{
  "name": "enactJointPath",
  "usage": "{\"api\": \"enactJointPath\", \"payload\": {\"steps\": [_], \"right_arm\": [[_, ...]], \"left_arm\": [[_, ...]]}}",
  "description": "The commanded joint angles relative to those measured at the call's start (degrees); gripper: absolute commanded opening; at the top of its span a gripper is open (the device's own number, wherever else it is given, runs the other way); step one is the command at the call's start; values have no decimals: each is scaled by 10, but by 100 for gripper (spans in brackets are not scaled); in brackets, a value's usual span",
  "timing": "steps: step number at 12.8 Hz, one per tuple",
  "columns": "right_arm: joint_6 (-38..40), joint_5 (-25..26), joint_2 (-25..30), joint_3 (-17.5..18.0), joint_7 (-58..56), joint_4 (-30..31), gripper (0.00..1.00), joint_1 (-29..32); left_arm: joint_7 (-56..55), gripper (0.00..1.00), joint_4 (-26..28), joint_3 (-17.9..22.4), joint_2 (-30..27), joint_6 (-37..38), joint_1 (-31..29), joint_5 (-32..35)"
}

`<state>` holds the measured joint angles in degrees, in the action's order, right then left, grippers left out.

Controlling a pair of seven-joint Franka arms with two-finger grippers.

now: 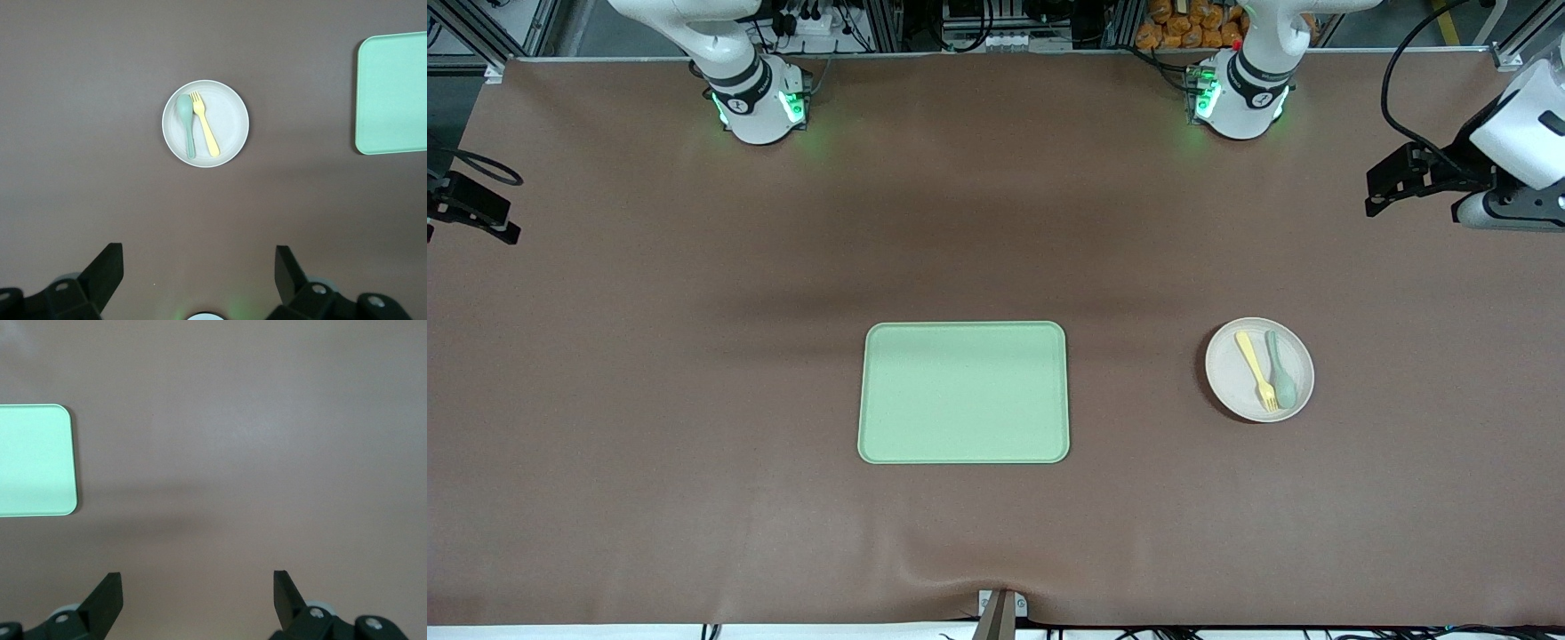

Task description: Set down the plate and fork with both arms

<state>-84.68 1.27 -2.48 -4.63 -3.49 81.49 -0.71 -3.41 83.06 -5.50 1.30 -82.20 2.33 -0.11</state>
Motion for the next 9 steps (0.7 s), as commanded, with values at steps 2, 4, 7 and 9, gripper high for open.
{"api": "enactJointPath", "payload": {"steps": [2, 4, 7, 9], "right_arm": [[7, -8, -6, 8, 6, -12, 100, 14], [7, -8, -6, 8, 6, -12, 100, 14], [7, -8, -6, 8, 6, -12, 100, 14], [7, -8, -6, 8, 6, -12, 100, 14]], "left_arm": [[9, 100, 0, 0, -1, 5, -8, 13], [3, 100, 0, 0, 2, 5, -11, 12], [-3, 100, -1, 1, 10, 5, -12, 13], [-4, 100, -2, 1, 18, 5, -15, 13]]}}
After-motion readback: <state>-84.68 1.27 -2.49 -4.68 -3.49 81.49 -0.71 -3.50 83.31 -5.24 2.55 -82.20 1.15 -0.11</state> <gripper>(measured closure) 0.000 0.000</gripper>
